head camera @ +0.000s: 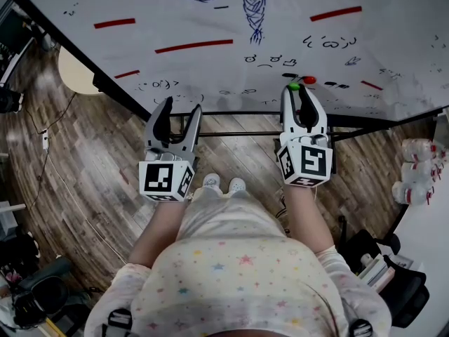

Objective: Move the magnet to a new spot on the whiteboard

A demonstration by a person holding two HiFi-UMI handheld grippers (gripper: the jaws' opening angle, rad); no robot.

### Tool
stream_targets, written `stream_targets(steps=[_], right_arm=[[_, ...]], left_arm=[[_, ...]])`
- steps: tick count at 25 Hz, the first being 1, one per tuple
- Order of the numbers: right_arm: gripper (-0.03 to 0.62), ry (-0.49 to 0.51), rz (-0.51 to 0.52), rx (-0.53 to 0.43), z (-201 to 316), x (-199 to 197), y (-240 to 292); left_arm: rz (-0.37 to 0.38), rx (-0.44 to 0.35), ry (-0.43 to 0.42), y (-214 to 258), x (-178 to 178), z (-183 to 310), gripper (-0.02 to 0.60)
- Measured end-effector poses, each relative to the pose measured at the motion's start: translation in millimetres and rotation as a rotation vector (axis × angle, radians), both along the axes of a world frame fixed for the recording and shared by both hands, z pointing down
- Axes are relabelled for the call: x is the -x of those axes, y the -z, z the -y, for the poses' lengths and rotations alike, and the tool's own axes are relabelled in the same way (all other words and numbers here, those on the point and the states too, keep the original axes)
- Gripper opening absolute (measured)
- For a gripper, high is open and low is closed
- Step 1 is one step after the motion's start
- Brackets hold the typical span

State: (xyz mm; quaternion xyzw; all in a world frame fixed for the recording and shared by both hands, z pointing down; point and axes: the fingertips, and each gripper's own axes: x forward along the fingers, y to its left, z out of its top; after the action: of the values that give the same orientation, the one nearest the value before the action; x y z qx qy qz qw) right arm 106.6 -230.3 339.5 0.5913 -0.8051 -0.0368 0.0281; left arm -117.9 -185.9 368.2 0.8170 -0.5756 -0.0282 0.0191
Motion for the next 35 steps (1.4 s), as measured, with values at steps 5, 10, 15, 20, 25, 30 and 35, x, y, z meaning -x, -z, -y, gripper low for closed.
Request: stream_targets(steps=[5, 10, 15, 20, 25, 30, 35], right_arm=[[0.115, 0.018, 0.009, 0.008, -9, 0, -8], [0.115, 0.027, 0.006, 0.023, -16, -1, -21], [0.115, 0.036, -0.001, 0.047, -20, 1, -36], [0.115, 0.044, -0.006, 0.067, -18, 1, -48], [0.115, 0.049, -0.007, 0.087, -16, 2, -58], [0.115, 0.054, -0.006, 0.109, -14, 2, -72], [0.115, 0.062, 0.010, 0.120, -12, 3, -84]], left_arm=[[-0.006, 0.003, -0.002, -2, -2, -3, 0.232], [-0.008, 0.006, -0.010, -3, -7, -6, 0.233], [-0.010, 0.010, -0.007, -6, -7, -9, 0.232], [-0.009, 0.018, 0.002, -10, -6, -11, 0.233], [-0.009, 0.027, 0.007, -15, -5, -11, 0.233], [-0.003, 0.045, 0.014, -26, -5, -8, 0.232], [-0.003, 0.061, 0.005, -37, -9, -5, 0.232]])
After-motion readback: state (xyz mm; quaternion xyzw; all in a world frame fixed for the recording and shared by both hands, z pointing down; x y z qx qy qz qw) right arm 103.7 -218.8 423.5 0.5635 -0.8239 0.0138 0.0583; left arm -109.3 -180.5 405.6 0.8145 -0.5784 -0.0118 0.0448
